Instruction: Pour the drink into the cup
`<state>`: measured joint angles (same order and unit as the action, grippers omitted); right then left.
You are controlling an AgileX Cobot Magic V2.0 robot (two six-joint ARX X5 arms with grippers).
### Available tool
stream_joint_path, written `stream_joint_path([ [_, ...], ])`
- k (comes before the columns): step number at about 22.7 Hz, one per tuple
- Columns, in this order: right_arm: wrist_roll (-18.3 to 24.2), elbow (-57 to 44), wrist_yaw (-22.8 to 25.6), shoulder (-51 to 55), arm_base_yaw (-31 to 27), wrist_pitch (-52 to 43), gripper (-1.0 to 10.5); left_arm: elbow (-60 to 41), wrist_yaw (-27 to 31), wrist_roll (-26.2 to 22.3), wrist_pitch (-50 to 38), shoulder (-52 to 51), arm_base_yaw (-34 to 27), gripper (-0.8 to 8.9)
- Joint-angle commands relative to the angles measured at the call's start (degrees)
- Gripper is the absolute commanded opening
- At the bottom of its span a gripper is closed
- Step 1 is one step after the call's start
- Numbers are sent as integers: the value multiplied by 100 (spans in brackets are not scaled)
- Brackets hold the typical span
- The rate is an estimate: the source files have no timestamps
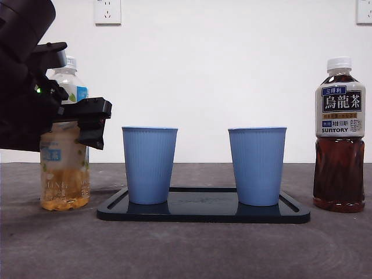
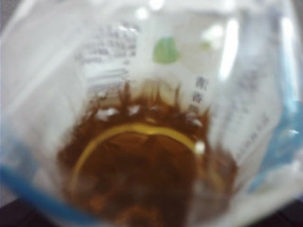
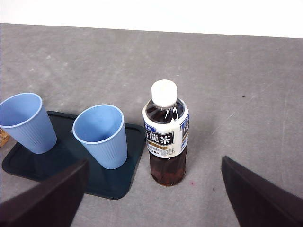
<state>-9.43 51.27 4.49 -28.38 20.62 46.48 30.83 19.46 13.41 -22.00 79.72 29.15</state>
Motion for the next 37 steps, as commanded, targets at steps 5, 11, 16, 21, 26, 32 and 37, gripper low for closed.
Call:
stream_joint_path([
  [5,-107,90,0,-33,31,-63,444,101,7,-46,785,-715,90,446],
  [11,-111,90,-2,-33,31,-63,444,103,2,72,1823,-1727,96,445],
  [16,-111,90,-48,-33,31,-59,444,111,-455,291,2979,-2758,151,441],
  [21,-105,90,-535,-33,31,-57,444,238,-1401,378,3956,-3926,245,437],
  [26,-4,90,-1558,-33,31,-57,443,754,-2643,352,5200,-4728,249,437],
  [32,7,90,-2800,-33,31,-39,443,1572,-3858,367,6231,-5097,249,437],
  [37,4,90,-3097,-33,31,66,443,2166,-3995,372,6623,-5110,249,437],
])
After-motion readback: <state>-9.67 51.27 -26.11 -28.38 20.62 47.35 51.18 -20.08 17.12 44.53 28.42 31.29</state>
